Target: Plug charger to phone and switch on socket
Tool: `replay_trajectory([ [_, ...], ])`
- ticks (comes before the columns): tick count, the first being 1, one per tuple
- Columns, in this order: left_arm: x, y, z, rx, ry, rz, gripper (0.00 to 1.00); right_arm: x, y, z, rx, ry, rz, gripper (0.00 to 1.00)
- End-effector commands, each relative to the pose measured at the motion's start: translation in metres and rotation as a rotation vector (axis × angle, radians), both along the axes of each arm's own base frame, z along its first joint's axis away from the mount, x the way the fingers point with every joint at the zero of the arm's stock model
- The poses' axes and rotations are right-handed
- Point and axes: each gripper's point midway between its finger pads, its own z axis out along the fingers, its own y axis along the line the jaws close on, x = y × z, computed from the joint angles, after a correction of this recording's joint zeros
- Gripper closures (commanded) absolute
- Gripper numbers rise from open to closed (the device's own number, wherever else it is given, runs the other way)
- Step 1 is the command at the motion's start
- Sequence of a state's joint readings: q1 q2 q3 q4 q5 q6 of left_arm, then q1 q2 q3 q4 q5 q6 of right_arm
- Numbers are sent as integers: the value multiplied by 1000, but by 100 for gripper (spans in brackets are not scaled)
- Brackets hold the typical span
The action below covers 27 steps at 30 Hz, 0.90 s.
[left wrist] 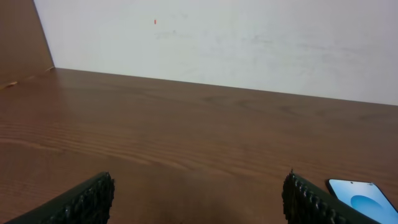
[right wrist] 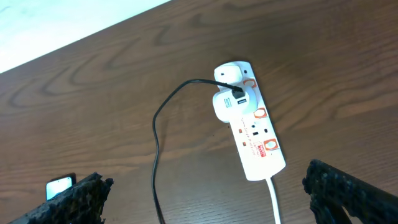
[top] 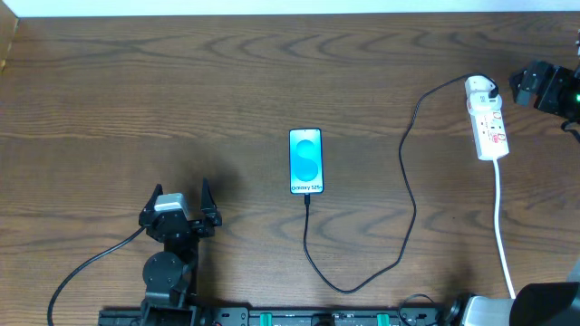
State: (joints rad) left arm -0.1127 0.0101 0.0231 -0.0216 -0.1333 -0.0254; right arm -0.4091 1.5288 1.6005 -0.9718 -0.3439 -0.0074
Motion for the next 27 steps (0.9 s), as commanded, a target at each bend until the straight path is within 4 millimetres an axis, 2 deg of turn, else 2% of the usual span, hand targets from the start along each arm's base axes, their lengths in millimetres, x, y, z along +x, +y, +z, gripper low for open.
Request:
replay_trajectory([
  [1,-1,2,-18,16,55,6,14,-1,2,5,4,-11,0,1],
  [13,-1,2,-18,16,55,6,13,-1,2,5,4,-13,0,1],
  [17,-1,2,-18,16,55,6,14,-6,2,13,-22,-28,-10,1],
  [23,-1,2,-18,16,55,6,14,-11,17,43,-150,-207,-3,1],
  [27,-1,2,-18,16,55,6,14,-25,36,44,-217,-358,23,1],
])
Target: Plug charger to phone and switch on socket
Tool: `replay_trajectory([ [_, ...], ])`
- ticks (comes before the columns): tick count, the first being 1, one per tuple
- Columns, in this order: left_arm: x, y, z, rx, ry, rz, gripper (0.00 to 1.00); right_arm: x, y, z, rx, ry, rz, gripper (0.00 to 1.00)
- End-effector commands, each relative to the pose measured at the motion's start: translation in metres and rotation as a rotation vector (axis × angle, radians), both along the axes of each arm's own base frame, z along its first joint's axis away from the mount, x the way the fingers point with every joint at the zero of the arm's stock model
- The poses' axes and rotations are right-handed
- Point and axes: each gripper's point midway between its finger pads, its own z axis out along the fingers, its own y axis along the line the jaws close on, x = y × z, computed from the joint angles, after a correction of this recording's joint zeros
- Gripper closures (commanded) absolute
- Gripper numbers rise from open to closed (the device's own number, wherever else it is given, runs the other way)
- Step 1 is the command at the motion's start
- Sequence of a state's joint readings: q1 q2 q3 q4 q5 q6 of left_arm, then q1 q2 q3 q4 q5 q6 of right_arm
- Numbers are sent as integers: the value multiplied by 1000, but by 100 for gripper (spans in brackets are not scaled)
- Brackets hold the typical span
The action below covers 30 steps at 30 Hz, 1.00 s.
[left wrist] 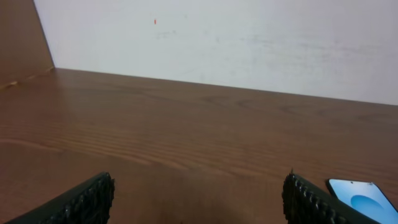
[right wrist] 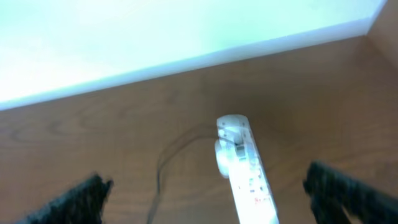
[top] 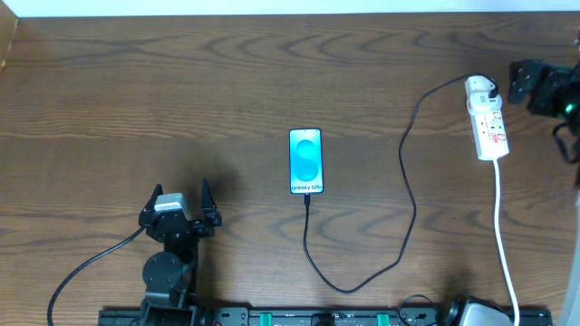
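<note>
The phone point(top: 305, 161) lies face up mid-table with its screen lit blue; its corner shows in the left wrist view point(left wrist: 362, 198). A black cable point(top: 410, 195) runs from the phone's bottom edge in a loop to a white adapter point(top: 481, 89) in the white power strip point(top: 490, 131). My right gripper point(top: 516, 83) hovers open just right of the strip's far end. In its blurred wrist view, the strip point(right wrist: 247, 171) lies between the spread fingers, and the gripper point(right wrist: 205, 199) holds nothing. My left gripper point(top: 181, 187) point(left wrist: 199, 205) rests open at the front left.
A white wall point(left wrist: 217, 43) rises behind the table's far edge. The strip's white mains lead point(top: 501, 226) runs toward the front right. A wooden side panel point(left wrist: 22, 37) stands at the far left.
The right wrist has shifted and tilted: its view now shows the wall and looks along the power strip, blurred by motion. The left gripper, phone and cable have not moved.
</note>
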State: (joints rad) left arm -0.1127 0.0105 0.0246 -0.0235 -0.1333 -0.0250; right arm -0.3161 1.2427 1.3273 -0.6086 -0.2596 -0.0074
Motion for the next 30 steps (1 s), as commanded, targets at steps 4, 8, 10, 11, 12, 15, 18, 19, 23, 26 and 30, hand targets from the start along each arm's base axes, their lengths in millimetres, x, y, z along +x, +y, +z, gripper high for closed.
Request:
replay_trajectory([
  [4,-1,2,-18,15,54,6,14,-37,24,-35,-57,-122,14,1],
  [8,-1,2,-18,15,54,6,14,-54,36,-67,-73,-190,37,1],
  [10,-1,2,-18,15,54,6,13,-65,45,-89,-82,-232,56,1],
  [11,-1,2,-18,15,54,6,14,-68,48,-95,-86,-250,62,1],
  [12,-1,2,-18,15,54,6,14,-73,51,-103,-91,-277,69,1],
  [15,-1,2,-18,15,54,6,14,-85,58,-122,-82,-336,77,1],
  [18,-1,2,-18,15,54,6,14,-95,60,-139,-48,-372,64,1],
  [19,-1,2,-18,15,54,5,14,-100,61,-148,-36,-385,59,1],
  [23,-1,2,-18,15,54,6,14,-112,66,-177,-33,-380,66,1],
  [26,-1,2,-18,15,54,6,14,-117,66,-184,-29,-350,61,1],
  [30,-1,2,-18,15,54,5,14,-125,67,-188,-27,-337,59,1],
])
